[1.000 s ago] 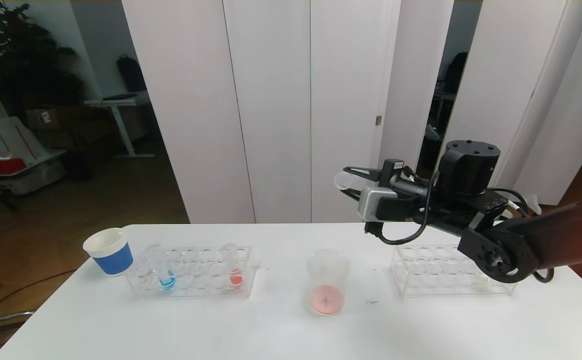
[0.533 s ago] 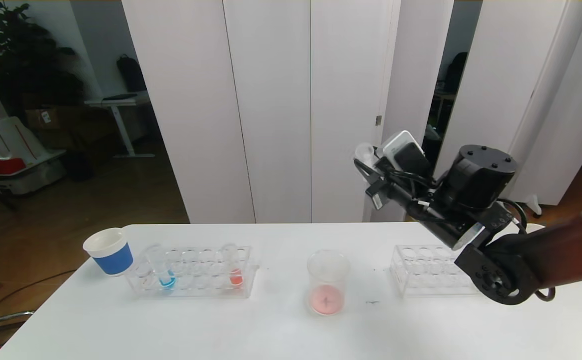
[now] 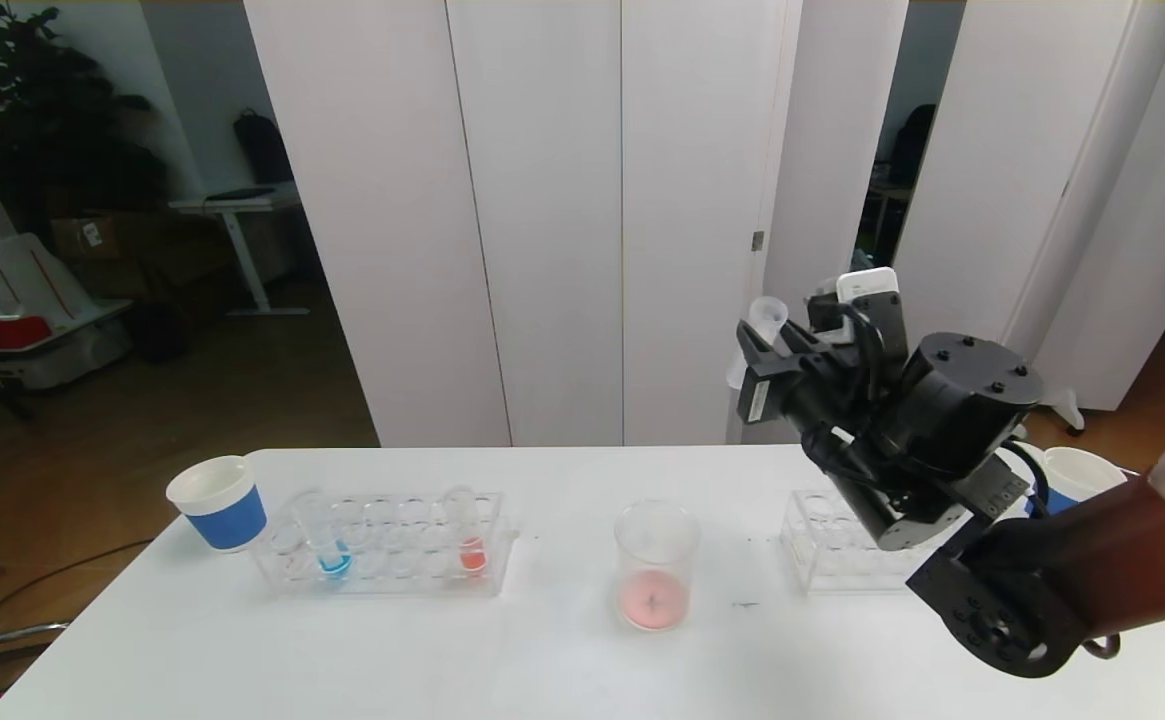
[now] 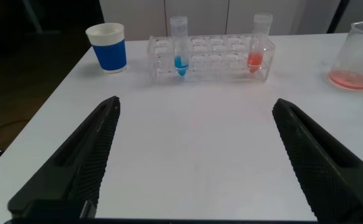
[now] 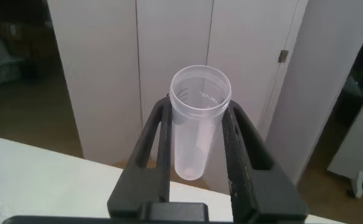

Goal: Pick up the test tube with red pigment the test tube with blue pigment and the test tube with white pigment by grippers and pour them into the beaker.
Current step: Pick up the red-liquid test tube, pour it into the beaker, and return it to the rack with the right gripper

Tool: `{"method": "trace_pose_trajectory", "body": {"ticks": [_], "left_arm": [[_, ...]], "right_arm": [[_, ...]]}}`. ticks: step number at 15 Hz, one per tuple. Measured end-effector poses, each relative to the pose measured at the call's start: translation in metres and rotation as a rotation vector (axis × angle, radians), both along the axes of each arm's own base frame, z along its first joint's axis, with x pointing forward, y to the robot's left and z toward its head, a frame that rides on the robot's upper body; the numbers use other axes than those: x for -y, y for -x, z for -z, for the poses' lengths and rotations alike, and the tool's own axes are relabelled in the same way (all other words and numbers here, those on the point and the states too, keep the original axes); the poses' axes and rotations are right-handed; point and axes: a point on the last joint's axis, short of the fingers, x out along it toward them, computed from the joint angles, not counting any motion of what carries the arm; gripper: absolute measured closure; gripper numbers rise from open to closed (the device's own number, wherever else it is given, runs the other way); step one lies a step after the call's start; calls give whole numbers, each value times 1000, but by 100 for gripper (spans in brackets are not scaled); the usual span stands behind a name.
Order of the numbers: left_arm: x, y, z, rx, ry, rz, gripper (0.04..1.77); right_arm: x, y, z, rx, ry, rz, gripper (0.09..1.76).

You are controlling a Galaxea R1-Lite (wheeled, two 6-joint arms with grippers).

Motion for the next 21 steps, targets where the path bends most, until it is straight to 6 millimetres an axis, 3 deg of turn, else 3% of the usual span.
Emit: {"method": "trace_pose_trajectory", "body": {"ticks": [7, 13, 16, 21], "left_arm": [[0, 0, 0, 0, 0, 0, 6], [0, 0, 0, 0, 0, 0, 6], [0, 0, 0, 0, 0, 0, 6], [0, 0, 0, 0, 0, 0, 6]], "right_arm": [[2, 2, 2, -46, -147, 113, 126], [18, -1, 2, -48, -165, 203, 126], [36, -3, -7, -27, -173, 269, 126], [82, 2, -28, 24, -117, 391, 126]]}}
